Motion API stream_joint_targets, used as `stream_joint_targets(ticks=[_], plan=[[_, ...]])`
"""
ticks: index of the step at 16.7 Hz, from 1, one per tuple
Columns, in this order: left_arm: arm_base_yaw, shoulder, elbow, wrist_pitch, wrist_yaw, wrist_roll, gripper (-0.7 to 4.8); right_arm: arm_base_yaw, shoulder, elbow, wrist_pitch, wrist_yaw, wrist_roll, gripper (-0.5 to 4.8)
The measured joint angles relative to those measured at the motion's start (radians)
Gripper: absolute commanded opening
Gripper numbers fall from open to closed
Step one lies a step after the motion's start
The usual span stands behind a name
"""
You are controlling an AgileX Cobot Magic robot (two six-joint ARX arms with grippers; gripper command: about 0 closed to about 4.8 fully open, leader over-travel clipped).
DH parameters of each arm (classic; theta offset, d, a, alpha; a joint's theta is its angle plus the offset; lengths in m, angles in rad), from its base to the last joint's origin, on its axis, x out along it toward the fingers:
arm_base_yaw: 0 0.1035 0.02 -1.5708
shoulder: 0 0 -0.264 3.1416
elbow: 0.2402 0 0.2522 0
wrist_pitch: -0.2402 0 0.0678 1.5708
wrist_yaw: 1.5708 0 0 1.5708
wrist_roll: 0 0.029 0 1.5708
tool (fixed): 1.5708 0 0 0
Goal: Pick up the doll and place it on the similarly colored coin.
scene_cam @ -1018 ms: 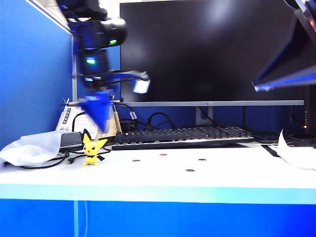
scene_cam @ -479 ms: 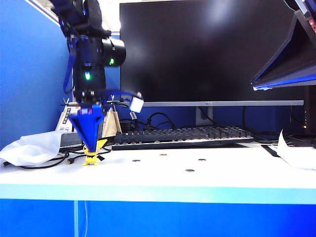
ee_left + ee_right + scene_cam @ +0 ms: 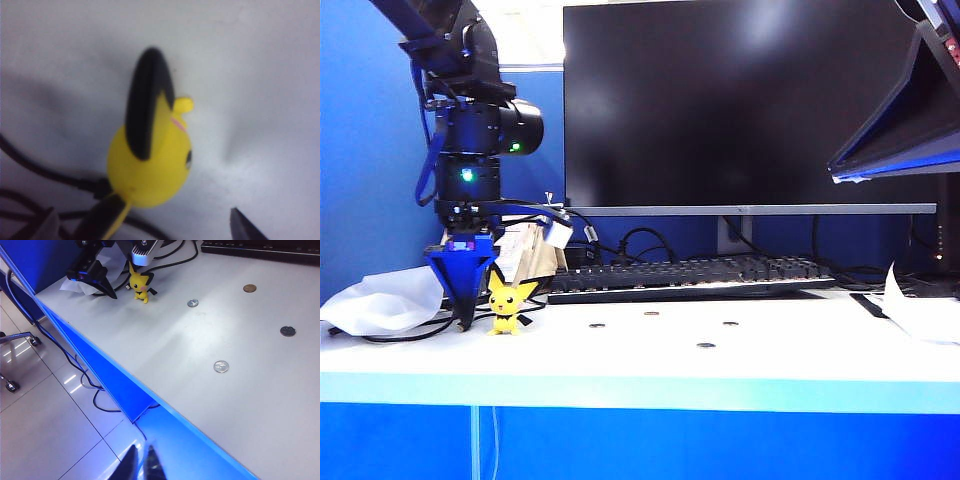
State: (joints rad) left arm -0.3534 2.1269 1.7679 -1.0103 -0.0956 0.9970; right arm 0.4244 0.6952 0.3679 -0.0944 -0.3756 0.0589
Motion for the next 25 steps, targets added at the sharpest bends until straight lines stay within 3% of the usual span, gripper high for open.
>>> stream_joint_targets(ticks=[4, 15, 18, 23, 25], plan=[[-0.021, 0.0, 0.0, 0.071, 0.081, -0.003, 4.76, 0.0, 0.0, 0.0, 0.008, 0.001, 0.0, 0.32], [-0.018, 0.012, -0.001, 0.087, 0.104, -0.048, 4.52, 0.0, 0.0, 0.0, 0.008, 0.001, 0.0, 0.32], [-0.018, 0.013, -0.001, 0.067, 0.104, -0.047, 4.24, 0.0, 0.0, 0.0, 0.008, 0.001, 0.0, 0.32], [-0.018, 0.013, -0.001, 0.051, 0.107, -0.047, 3.0, 0.0, 0.0, 0.0, 0.007, 0.001, 0.0, 0.32], [-0.018, 0.013, -0.001, 0.048, 0.108, -0.048, 2.98, 0.0, 0.0, 0.0, 0.008, 0.001, 0.0, 0.32]])
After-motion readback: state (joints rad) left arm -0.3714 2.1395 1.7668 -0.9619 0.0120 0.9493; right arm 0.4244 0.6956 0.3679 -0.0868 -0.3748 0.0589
